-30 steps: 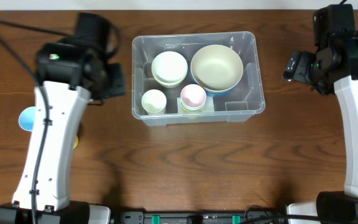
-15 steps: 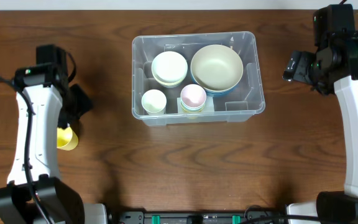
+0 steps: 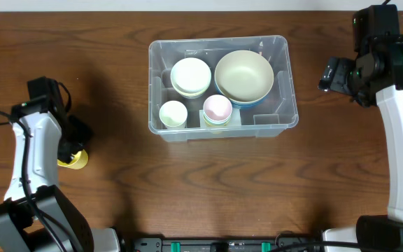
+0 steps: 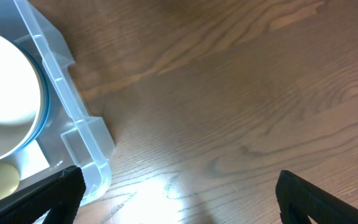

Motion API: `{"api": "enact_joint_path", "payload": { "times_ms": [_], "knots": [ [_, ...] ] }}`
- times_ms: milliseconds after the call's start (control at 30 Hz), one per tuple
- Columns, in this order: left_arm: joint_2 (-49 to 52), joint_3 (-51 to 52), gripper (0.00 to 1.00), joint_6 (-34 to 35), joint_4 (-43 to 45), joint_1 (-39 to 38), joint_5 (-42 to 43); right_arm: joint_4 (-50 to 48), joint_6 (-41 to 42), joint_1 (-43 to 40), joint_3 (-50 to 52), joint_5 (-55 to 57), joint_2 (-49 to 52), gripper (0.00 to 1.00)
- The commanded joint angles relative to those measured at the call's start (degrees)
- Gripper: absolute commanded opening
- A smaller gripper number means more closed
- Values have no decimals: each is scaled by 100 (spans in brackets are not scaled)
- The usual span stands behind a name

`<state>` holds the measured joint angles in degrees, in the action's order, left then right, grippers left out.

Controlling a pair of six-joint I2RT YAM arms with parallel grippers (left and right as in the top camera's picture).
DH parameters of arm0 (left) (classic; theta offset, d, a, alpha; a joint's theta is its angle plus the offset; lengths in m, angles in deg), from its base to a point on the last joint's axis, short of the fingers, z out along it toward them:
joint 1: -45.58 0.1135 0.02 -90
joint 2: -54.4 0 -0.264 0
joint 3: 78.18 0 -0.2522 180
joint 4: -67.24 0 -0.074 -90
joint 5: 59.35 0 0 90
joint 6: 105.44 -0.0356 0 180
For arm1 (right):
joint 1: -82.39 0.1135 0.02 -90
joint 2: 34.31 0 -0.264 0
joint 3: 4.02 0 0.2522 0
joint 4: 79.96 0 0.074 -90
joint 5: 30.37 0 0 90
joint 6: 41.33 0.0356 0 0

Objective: Pack container
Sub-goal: 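Return the left gripper to the yellow cup and grasp it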

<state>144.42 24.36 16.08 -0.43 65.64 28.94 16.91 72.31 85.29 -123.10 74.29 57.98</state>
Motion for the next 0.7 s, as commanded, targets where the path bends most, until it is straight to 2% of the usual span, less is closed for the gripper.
{"api": "enact_joint_path", "payload": {
  "times_ms": [0,233,300,533,667],
  "knots": [
    [-20,361,53,26,315,13,-52,7,-13,-26,-22,74,-11,99],
    [-20,553,51,26,625,13,-50,7,-13,-26,-22,74,-11,99],
    [-20,553,44,26,645,13,-50,7,-13,-26,-22,74,-11,99],
    [-20,553,6,24,688,13,-48,7,-13,-26,-22,74,-11,99],
    [-20,553,6,-116,686,13,28,7,-13,-26,-22,74,-11,99]
  ]
}}
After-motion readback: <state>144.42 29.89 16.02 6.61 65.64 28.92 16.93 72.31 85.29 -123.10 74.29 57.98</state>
